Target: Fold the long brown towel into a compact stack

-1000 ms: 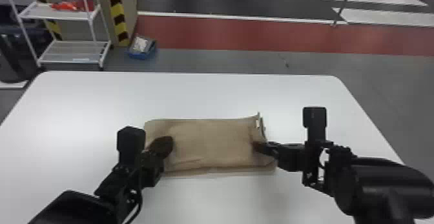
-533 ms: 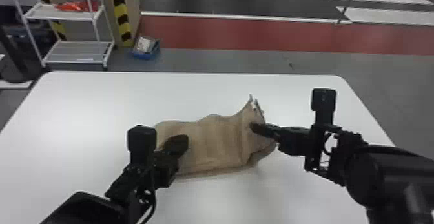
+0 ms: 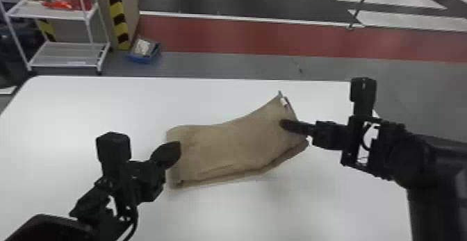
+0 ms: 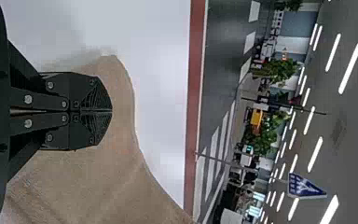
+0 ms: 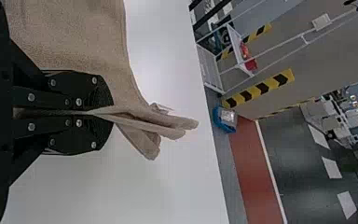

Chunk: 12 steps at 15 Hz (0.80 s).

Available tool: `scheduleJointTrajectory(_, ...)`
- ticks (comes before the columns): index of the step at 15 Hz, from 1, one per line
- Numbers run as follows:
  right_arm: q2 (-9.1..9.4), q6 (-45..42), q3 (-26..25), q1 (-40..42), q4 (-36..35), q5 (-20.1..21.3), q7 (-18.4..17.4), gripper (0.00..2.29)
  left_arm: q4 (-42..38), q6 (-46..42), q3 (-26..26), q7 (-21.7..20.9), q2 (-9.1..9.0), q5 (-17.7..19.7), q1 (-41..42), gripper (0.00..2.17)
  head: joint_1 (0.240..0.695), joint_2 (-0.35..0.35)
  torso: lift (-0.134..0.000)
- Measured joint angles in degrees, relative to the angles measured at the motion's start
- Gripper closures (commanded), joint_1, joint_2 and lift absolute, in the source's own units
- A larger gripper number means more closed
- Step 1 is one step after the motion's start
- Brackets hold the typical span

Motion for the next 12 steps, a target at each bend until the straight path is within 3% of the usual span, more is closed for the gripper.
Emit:
scheduleJointTrajectory(4,-0.76,6.8,-0.6,-4.1,-0.8,-1.5,-0.3,1.12,7.0,-0.2,0.1,-4.3,-0.33,0.2,-3.3,1.42,0.695,-0.154,-0.125)
scheduleJointTrajectory(12,0.65,13.3,3.5,-7.7,-3.9,-4.6,-3.4,1.12,9.6,-0.1,-0.6,-3.9,-0.62,-1.9,-5.2,1.42,0.695,-0.1,-0.125)
